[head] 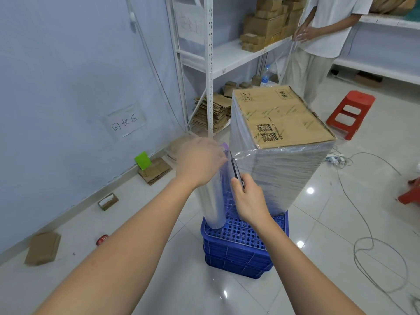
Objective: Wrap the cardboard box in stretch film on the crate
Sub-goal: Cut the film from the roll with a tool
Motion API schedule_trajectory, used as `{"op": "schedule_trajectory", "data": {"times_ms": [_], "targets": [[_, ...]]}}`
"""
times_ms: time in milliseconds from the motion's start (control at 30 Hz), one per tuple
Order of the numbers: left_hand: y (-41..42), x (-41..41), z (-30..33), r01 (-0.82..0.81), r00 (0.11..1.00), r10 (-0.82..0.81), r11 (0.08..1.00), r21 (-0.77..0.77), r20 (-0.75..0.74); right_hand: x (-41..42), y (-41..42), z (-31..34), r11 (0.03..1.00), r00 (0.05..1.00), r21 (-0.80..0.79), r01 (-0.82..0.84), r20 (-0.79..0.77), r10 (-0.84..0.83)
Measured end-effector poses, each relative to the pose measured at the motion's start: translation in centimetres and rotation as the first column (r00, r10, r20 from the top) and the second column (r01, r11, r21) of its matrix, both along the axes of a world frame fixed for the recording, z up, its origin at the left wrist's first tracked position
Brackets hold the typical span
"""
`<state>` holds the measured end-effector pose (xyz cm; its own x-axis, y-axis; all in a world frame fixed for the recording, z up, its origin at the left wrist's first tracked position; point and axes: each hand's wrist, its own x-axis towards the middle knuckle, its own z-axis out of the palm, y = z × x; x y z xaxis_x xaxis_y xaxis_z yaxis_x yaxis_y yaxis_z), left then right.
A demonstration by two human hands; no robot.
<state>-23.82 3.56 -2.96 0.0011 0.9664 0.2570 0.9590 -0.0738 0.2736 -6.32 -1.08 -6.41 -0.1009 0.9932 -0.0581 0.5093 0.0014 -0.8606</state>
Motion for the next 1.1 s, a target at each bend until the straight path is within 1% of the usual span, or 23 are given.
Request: {"op": "schedule_trajectory", "data": {"times_ms": [100,300,367,700,1100], "targets": [[-0.2,-0.6,0.2,0.007,1.0,-0.007,1.0,-0.027,0.005,0.1,-0.7,0.1,1.0,1.0,0.009,0.02,0.006,-0.02],[-0.7,-1.1,0.5,0.033,0.999,-0.032,0.999,-0.037,0.029,-0.4,-0.6,0.7,0.996,0.984,0.076,0.047,0.168,-0.059],[-0.8,-1.1,0.5,0.034,0.999,-0.033,0.999,-0.032,0.025,-0.6,-0.7,0.8,0.995,0.979,0.087,0.043,0.196,-0.059],[-0.6,-1.2,0.8,0.046,0.998,-0.044,0.998,-0.042,0.047,-0.8,-0.7,0.3,0.999,0.957,0.035,0.012,0.288,-0.022],[-0.3,-0.8,0.3,0.014,0.999,-0.014,1.0,0.001,0.033,-1.4,-0.1,0.7,0.999,0.926,0.029,-0.034,0.377,0.021]]}}
